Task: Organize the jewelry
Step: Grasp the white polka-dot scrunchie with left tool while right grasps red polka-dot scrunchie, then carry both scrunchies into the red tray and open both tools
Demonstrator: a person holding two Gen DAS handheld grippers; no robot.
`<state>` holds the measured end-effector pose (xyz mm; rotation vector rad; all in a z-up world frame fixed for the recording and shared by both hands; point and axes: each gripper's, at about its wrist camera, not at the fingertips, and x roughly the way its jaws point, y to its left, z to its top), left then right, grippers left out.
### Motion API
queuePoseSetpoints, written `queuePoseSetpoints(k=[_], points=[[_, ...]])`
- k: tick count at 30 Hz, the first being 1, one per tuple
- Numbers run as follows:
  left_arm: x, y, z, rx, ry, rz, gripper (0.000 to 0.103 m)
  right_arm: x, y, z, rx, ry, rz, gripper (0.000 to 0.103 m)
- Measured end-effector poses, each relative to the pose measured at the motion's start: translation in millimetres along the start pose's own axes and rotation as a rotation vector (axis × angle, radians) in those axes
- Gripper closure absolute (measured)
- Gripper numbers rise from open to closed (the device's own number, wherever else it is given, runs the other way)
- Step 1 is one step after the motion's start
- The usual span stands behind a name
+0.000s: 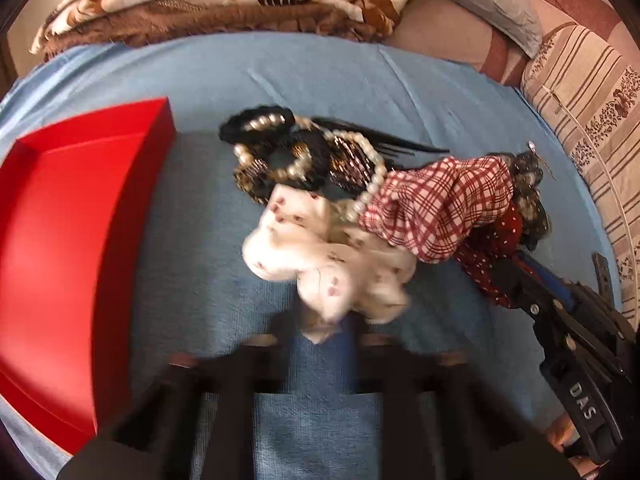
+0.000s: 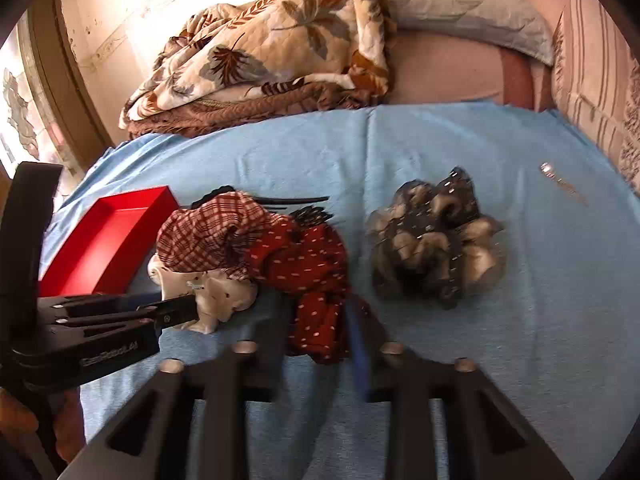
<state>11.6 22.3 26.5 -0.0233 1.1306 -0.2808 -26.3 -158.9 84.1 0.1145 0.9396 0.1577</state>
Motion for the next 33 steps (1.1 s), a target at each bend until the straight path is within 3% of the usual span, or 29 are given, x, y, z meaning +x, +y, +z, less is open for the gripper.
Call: queuePoseSetpoints(k=[8,16,20,24,30,33], points=[[-41,-4,-11,0.005,-0.075,0.036,0.098,-10,-1,-4,0.03,-0.011,0.039,0.091],[-103,13,-27,0.007,-0.161,0.049,0.098,-54,5,-12,0.049,-0.066,0.031,0.092],[-133,33,-33,0.004,-0.215,0.079,0.098,-80,13,-10,0.053,-0.087,0.046,0.092],[-155,60,-34,0.03,-0.265,0.167,0.098,-91,28,-1,0.035,-0.081,0.077,0.092],[-164,123,-20,-0.003,-0.263,0.276,0.098,-79,77,24,-0.003,-0.044,0.184,0.092],[-156,157,-7,-0.052,-0.246,0.295,0.098,-59,109,39,-0.027,-0.009,0.24,0.092]])
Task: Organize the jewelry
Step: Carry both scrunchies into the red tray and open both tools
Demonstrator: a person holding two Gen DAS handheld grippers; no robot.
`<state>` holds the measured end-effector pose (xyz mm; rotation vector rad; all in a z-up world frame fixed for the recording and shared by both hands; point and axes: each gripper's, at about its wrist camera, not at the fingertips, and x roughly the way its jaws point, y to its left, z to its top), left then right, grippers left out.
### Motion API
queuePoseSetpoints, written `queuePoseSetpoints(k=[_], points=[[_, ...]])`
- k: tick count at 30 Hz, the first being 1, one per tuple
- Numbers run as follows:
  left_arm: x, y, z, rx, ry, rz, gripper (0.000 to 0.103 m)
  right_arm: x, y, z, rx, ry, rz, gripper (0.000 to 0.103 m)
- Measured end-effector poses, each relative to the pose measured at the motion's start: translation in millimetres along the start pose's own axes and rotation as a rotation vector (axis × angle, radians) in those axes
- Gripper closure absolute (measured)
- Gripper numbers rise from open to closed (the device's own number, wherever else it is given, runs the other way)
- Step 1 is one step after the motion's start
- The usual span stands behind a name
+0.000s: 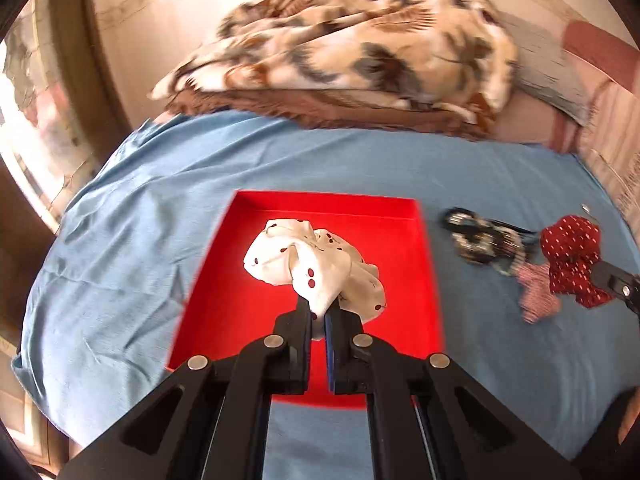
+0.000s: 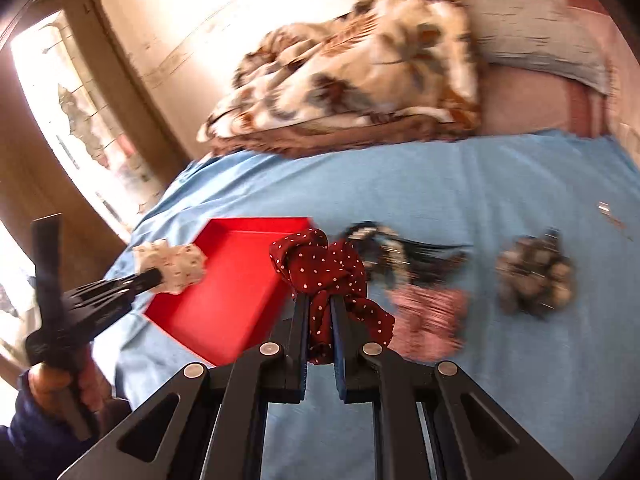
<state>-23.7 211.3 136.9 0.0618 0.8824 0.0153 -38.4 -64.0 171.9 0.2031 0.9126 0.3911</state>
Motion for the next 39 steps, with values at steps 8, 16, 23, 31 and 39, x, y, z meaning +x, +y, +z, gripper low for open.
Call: queuePoseSetpoints(k=[8,16,23,31,39], points=[[74,52,34,-0.078,0.072,0.009,0.098,109,52,36,-0.033,0.128,0.069,0.092],[139,75,51,-0.104,0.135,0.03,0.098,208,82,53,-0.028,0.22,0.075,0.092],[147,86,51,-0.122,0.137,-0.009,0.088,247,103,57,-0.035,0.252,0.104,0.091],[100,95,47,-0.137,0.053,-0.02,0.062,253,115,60,-0.056,0.243,0.128,0.056],[48,88,34,-0.114,-0.021,0.082,0.06,189,108,67,-0.065,0.162,0.132,0.047]])
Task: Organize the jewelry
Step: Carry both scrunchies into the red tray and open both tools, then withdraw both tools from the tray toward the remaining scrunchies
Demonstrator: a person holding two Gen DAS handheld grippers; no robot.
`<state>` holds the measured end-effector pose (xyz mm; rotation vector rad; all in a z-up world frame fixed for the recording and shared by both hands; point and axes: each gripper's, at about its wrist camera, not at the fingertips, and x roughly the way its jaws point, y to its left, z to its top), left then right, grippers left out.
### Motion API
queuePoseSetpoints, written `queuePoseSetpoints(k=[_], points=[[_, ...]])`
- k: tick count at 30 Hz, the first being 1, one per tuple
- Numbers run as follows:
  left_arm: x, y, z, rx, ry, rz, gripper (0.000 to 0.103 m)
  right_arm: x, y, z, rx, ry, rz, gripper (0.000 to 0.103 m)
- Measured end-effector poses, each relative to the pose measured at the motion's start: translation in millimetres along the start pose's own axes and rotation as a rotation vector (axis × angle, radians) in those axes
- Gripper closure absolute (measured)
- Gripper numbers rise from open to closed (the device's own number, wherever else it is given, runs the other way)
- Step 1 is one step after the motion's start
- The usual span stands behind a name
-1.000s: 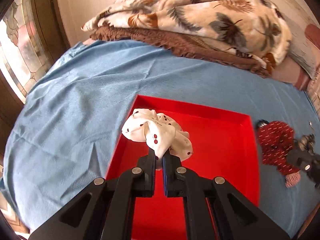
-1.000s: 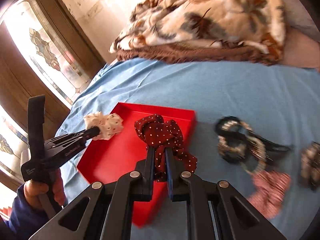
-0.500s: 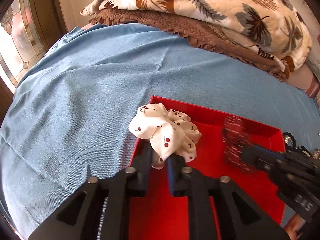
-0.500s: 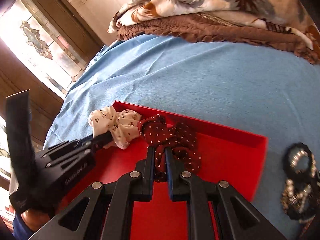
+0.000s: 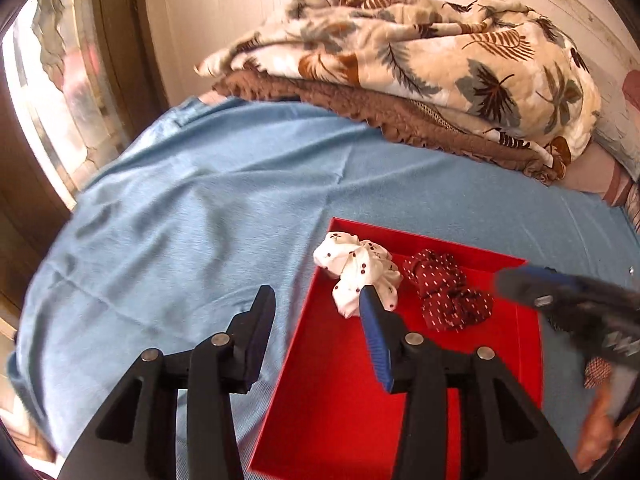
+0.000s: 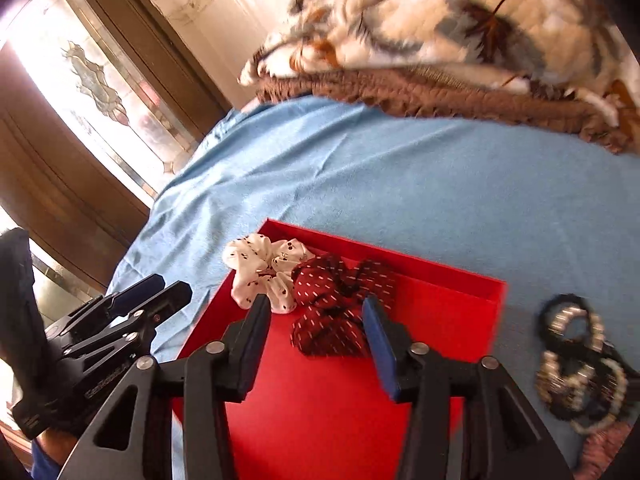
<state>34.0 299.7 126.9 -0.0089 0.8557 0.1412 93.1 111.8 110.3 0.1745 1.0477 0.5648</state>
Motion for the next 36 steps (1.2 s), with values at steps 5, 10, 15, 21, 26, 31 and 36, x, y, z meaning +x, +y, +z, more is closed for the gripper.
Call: queuePoseSetpoints(k=[5,10,15,21,26,31,36], points=[[-34,-12,-16,0.001,-0.037,-0.007,0.058,-66,-25,-27,0.011,-0.072,-0.053,0.041],[-60,-38,-33,0.004,-0.044,-0.041,0.056,-135,-68,-73,0.037,-0.149,-0.186,0.035],[-76,-86,-49,0.056,-0.039,-0.095,0.053,-196,-118,-122,0.068,-0.215,-0.383,0.031],[-76,-154,-65,0.146,0.016,-0.169,0.052,-223,-178,-150,0.164,-0.219,-0.508,0.03],[-67,-205,-77,0.206,0.063,-0.219,0.052,-228,-217,-157,0.226,-0.207,-0.513,0.03],[-39,-255,-88,0.222,0.15,-0.286,0.052,-222,-245,-151,0.273,-0.201,-0.488,0.03],[-8,-296,-93,0.228,0.215,-0.331,0.052,-213,-271,-139,0.308,-0.198,-0.473,0.03]])
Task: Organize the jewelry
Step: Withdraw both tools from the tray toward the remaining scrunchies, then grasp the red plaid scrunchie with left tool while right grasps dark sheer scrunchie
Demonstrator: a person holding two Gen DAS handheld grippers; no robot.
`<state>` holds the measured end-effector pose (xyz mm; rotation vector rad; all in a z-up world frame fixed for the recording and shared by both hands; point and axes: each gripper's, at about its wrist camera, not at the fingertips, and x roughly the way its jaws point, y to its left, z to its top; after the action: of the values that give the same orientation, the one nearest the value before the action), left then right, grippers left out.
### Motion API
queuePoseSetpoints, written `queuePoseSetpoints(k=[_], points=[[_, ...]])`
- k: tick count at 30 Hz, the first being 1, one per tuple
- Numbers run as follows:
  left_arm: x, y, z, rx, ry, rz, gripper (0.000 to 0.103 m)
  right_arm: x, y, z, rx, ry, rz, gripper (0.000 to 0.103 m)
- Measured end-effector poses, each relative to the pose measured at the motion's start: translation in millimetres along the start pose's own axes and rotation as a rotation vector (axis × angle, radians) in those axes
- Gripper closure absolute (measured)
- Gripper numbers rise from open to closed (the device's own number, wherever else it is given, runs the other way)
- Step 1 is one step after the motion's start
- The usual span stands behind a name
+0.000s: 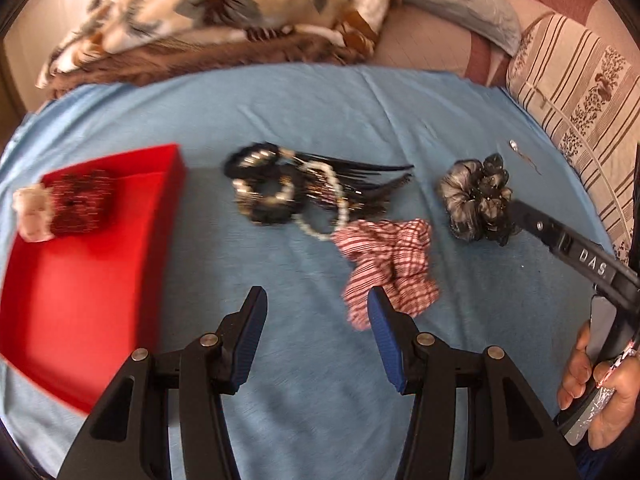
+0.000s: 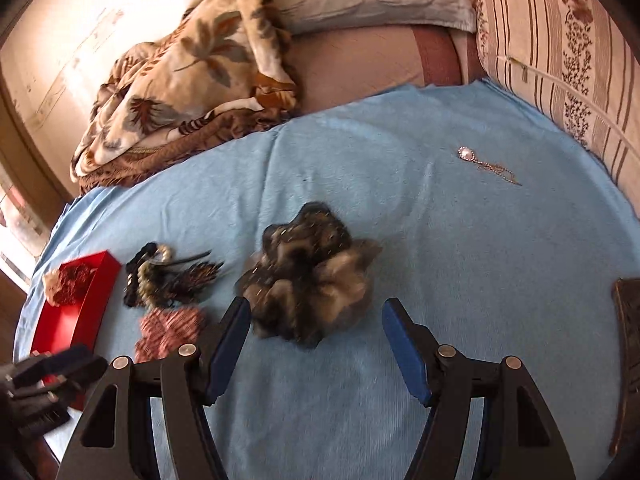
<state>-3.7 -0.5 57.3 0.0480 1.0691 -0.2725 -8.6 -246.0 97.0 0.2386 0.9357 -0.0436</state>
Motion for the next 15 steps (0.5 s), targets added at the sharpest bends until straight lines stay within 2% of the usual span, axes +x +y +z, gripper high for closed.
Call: queuePoseSetpoints(k=[6,11,12,13,14,15], points=[[33,-13,11,-0.021,0.045,-0.039,0.052,28,-11,12,0.061,0.037,0.064,0.03],[47,-18,13,-0.023,0.061,-0.035,0.052,44,-17,14,0.114,0.071,0.132,0.032],[46,-19,11,-0.019,0.056,-0.03,0.054,45,-17,14,0.119,0.073,0.143,0.043],[46,-19,11,-0.018,0.059,-0.028,0.07,46,-17,13,0.123,0.079,0.157,0.052],[46,-19,11,-0.017,0.065,-0.026,0.081,47,-16,13,0.124,0.089,0.176,0.073],[45,-19,10,-0.017,0.08,-0.037,0.095,48,-16,14,0.127,0.094,0.188,0.081]])
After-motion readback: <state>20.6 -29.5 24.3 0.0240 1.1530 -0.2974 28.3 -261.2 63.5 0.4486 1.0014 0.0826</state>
